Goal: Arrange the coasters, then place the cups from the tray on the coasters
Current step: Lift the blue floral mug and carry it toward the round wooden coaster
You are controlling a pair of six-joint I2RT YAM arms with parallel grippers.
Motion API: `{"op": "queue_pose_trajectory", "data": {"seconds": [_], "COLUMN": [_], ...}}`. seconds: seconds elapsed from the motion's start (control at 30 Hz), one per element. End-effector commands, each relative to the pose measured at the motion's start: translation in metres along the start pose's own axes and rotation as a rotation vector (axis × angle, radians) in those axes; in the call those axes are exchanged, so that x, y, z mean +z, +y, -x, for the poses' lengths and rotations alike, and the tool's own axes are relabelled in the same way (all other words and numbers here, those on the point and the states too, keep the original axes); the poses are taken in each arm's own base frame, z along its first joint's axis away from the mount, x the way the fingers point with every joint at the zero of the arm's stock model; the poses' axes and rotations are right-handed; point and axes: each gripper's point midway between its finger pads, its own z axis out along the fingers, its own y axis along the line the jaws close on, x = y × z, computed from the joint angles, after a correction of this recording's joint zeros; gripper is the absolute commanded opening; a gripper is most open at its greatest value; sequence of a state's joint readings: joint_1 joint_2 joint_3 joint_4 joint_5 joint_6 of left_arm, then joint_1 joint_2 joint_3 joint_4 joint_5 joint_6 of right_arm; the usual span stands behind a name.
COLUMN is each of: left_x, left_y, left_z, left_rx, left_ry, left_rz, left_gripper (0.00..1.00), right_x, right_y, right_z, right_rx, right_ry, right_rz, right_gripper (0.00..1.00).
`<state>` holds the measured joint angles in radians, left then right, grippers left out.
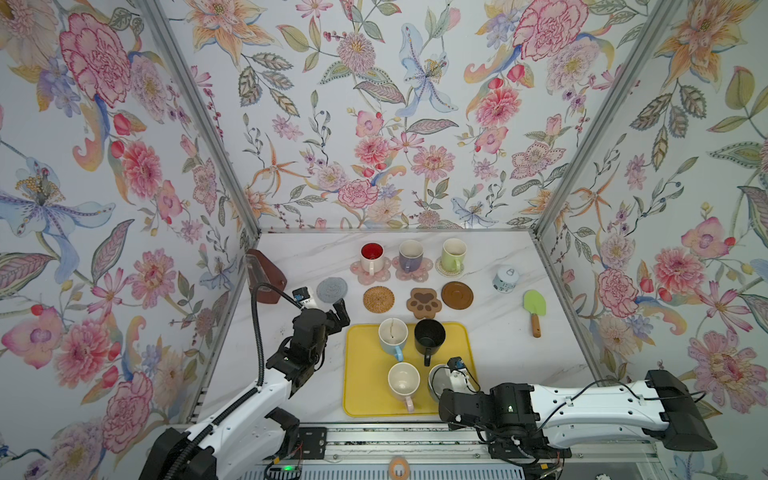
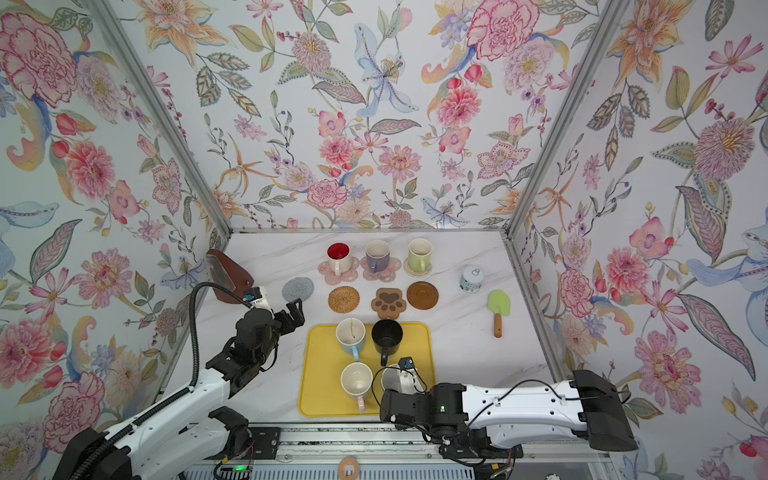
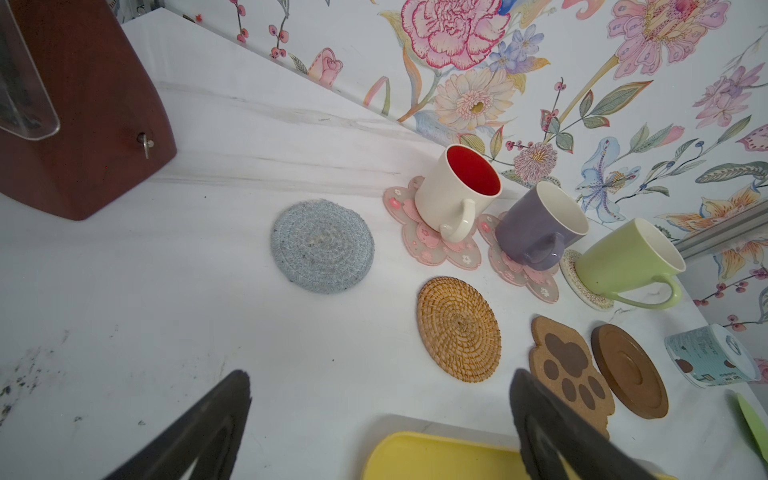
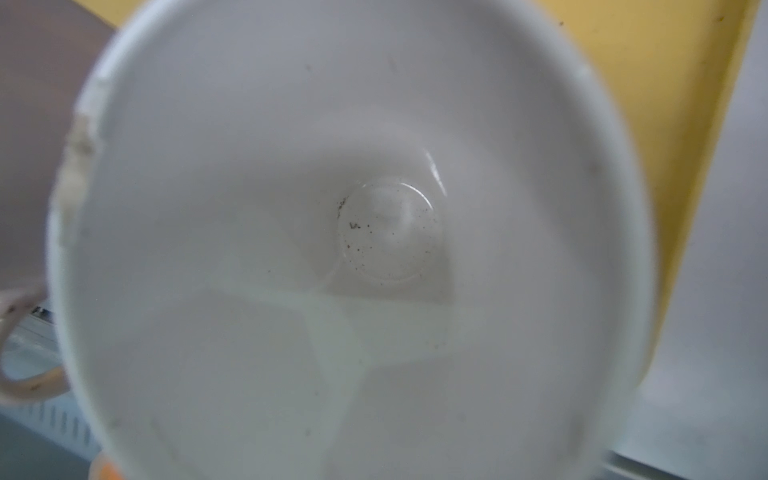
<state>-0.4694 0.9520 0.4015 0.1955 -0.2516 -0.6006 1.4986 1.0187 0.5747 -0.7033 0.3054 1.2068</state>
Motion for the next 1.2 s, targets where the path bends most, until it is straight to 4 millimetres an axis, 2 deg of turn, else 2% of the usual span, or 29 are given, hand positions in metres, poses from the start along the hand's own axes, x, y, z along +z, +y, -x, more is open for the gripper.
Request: {"op": "queue_pose_trajectory", "data": {"seconds": [0.0, 0.13, 0.37, 0.53, 0.77, 0.87, 1.03, 1.17], "left_x": [0.000, 0.000, 0.000, 0.000, -0.003, -0.005, -0.009, -0.013], "left_y": [0.003, 0.005, 0.006, 0.007, 0.012, 0.015, 0.019, 0.022], "left_z": [0.007, 0.005, 0.007, 0.004, 0.006, 0.003, 0.002, 0.002], "left_rx": [-0.012, -0.013, -0.014, -0.014, -0.015, -0.019, -0.015, -0.017], "left_ry": [-0.021, -0.019, -0.025, -0.018, -0.029, -0.024, -0.014, -0.019], "left_rz": [0.020, 0.026, 0.033, 0.036, 0.053, 0.061, 0.069, 0.073], "left_gripper": [0.99, 0.99, 0.99, 0.99, 0.99, 0.99, 0.99, 0.99], "right_x": [0.003, 0.002, -0.008, -0.023, -0.052, -0.060, -0.075, -0.068], "right_y": [-0.007, -0.006, -0.008, -0.020, -0.055, -0.069, -0.094, -0.097], "right_z": [-0.001, -0.001, 0.010, 0.016, 0.041, 0.063, 0.117, 0.163], "right_rx": [-0.027, -0.064, -0.095, -0.082, 0.029, 0.084, 0.131, 0.168], "right_ry": [0.001, 0.013, 0.001, -0.005, -0.053, -0.092, -0.173, -0.206], "right_rz": [-0.030, -0.039, -0.063, -0.103, -0.147, -0.163, -0.244, -0.171], "right_gripper": [0.30, 0.17, 0.00, 0.00, 0.00, 0.00, 0.00, 0.00]}}
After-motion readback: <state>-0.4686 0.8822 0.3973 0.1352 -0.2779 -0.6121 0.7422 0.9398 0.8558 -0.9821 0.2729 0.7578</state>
